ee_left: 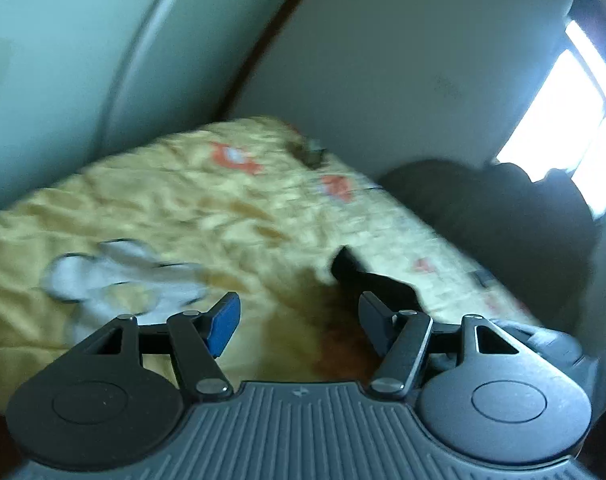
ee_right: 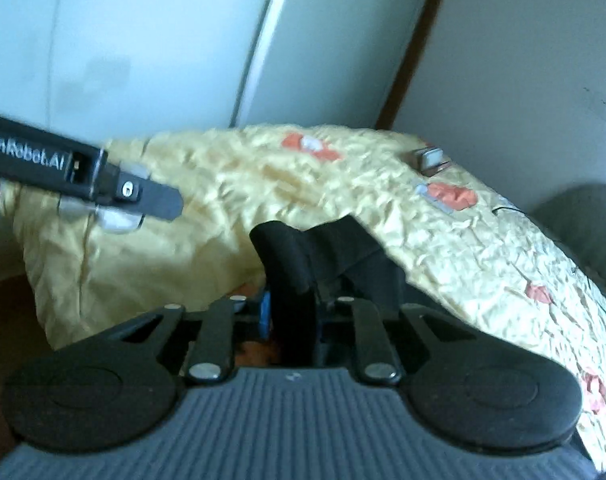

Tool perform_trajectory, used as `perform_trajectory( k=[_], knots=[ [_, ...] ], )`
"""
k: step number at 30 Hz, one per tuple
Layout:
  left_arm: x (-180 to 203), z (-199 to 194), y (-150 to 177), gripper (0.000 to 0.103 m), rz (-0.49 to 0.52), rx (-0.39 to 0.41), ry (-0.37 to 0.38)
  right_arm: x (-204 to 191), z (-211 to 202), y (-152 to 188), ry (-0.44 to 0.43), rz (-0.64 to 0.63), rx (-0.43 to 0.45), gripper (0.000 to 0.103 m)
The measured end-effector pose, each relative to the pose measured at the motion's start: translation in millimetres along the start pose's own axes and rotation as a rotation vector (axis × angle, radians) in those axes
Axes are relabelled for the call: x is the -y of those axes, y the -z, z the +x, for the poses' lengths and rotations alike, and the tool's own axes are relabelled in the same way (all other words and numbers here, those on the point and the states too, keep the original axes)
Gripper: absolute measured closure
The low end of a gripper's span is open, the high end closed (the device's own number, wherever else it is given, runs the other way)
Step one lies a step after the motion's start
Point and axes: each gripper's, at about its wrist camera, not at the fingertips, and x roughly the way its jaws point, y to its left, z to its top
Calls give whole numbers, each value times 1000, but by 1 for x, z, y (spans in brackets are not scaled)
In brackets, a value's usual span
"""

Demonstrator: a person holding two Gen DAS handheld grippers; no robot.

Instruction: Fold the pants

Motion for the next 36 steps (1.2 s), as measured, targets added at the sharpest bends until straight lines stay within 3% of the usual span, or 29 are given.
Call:
perform_trajectory(
  k=[4, 8, 11, 13, 15, 21, 24, 27, 29, 31, 34, 36],
  knots=[
    [-2, 24, -18, 19, -109, -48, 189, -13, -11, 9, 81, -111, 40, 86],
    [-7, 68, -29, 17, -234, -173, 256, -23, -20, 16, 120, -185, 58, 86],
    [-7, 102, -33, 17, -269, -267, 305, -25, -23, 17, 127, -203, 59, 86],
    [-5, 122, -34, 17, -296, -303, 280, -24, -25, 16, 126, -196, 61, 86],
    [-1, 140, -36, 17, -286, -346, 301, -25, -28, 17, 125, -206, 60, 86],
    [5, 174, -38, 17, -314, -401, 270, -28, -25, 20, 123, -226, 68, 86],
    [10, 177, -39, 17, -283, -388, 244, -27, -21, 21, 125, -230, 71, 86],
    [13, 169, -44, 17, -217, -359, 155, -28, -16, 24, 124, -237, 69, 84],
    [15, 155, -49, 17, -105, -300, 33, -32, -12, 25, 78, -266, 37, 73],
    [16, 136, -55, 17, 11, -227, -108, -32, -17, 33, 24, -259, 35, 39],
    [14, 106, -61, 17, 117, -142, -250, -16, -41, 49, 9, -191, 39, 38],
    [12, 92, -63, 17, 126, -97, -298, 15, -61, 64, 12, -49, 18, 38]
  ],
)
